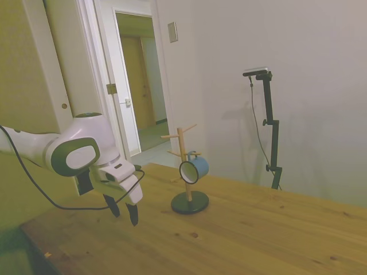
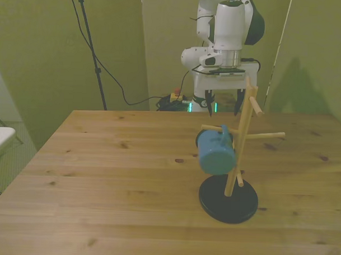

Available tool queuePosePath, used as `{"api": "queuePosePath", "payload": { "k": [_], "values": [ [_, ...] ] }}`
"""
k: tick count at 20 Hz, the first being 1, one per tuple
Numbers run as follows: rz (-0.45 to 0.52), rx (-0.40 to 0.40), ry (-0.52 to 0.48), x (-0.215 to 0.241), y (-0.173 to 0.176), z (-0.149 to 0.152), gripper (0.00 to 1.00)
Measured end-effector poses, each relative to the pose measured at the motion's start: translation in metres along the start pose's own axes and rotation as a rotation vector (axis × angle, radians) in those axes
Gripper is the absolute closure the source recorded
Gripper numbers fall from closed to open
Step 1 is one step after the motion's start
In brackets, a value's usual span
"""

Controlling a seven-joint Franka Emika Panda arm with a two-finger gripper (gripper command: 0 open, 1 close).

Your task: Unload the mug

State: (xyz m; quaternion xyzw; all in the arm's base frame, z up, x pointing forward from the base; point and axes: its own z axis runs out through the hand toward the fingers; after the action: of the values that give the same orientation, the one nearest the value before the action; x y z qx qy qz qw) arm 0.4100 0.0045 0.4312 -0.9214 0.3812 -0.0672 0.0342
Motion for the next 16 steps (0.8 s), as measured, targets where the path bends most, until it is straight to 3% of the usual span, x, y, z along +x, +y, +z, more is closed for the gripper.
{"api": "queuePosePath", "payload": {
  "k": [8, 16],
  "values": [
    [0.0, 0.005, 0.022, 0.0, 0.011, 0.016, 0.0],
    [0.03, 0.155, 0.199, 0.014, 0.042, 0.005, 0.0]
  ]
}}
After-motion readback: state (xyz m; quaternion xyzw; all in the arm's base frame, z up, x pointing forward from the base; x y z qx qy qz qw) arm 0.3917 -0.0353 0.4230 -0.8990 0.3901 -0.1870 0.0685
